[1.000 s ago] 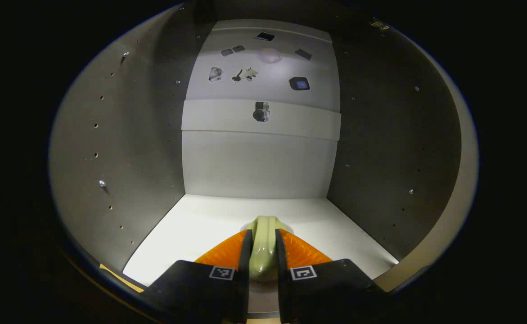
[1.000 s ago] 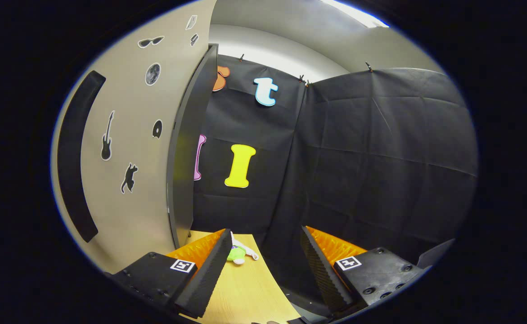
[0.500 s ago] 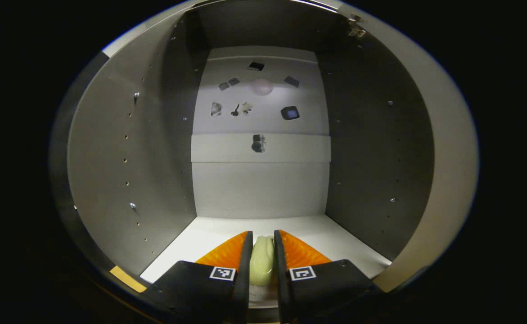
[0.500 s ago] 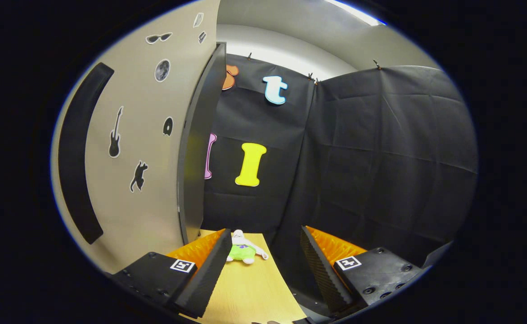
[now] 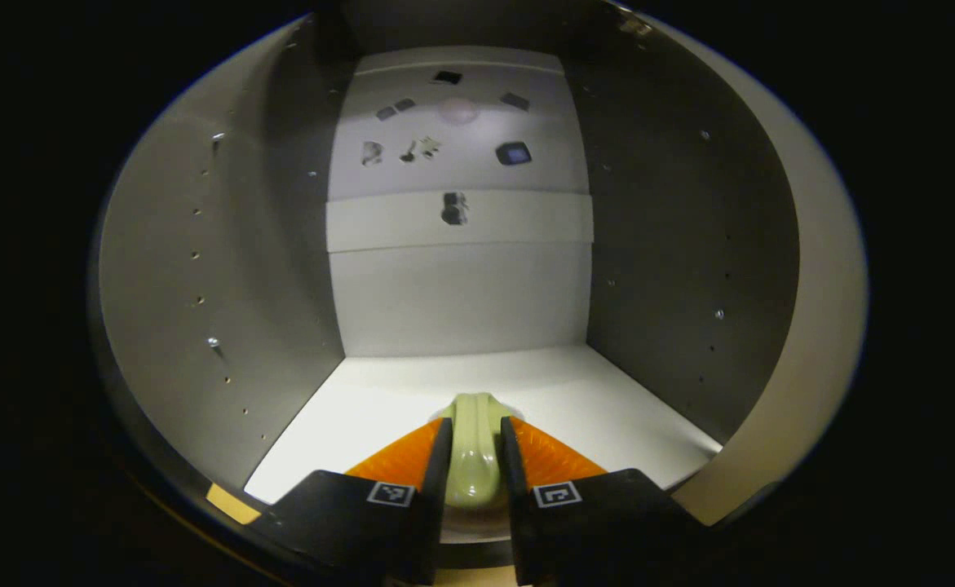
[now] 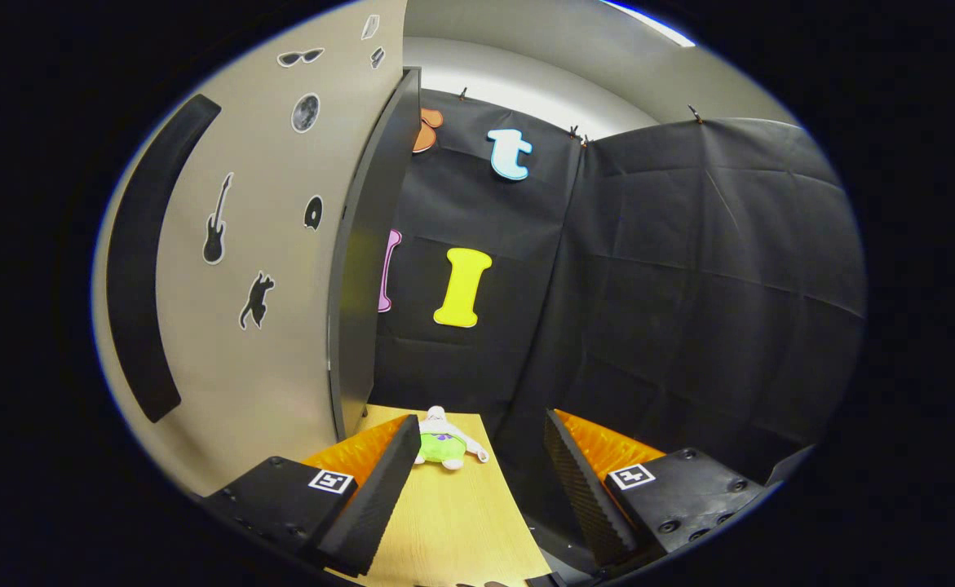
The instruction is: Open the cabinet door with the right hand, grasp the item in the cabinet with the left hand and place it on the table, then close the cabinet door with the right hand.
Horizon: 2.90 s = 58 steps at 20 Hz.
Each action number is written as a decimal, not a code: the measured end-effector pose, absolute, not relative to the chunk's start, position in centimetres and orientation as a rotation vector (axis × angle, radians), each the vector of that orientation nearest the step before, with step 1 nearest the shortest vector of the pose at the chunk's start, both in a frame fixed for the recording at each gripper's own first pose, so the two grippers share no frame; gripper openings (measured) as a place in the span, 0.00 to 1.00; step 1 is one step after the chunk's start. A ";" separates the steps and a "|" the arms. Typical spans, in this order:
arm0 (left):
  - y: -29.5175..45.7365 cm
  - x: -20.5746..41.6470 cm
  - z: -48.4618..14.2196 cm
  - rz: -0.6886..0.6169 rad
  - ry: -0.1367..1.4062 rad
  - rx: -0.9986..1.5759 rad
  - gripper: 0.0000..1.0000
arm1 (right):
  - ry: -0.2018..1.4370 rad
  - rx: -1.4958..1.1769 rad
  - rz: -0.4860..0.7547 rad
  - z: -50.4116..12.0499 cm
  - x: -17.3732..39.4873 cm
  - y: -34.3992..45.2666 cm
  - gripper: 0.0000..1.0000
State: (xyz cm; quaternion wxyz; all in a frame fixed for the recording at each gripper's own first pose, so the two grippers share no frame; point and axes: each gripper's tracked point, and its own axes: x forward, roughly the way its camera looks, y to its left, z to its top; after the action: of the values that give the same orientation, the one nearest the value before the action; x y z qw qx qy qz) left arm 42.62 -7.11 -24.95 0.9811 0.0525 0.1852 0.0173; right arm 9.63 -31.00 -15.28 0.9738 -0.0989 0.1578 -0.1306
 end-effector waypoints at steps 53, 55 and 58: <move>-8.9 7.7 -17.5 0.064 0.178 -0.053 0.19 | 0.043 -0.127 -0.361 -6.1 -2.0 -26.6 0.97; -9.0 5.3 -21.2 0.076 0.221 -0.023 0.21 | 0.044 -0.160 -0.372 -6.5 -3.2 -27.1 0.97; -10.9 3.0 -27.5 0.038 0.279 -0.014 0.19 | 0.070 -0.205 -0.353 -7.5 -2.9 -26.7 0.97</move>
State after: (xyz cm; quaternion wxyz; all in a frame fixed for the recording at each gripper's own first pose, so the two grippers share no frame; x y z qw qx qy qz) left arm 2.98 -10.89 -27.51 0.9901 -0.0068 0.1389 0.0189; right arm -2.92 -26.71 -7.54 0.9787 -0.1015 0.0345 -0.1753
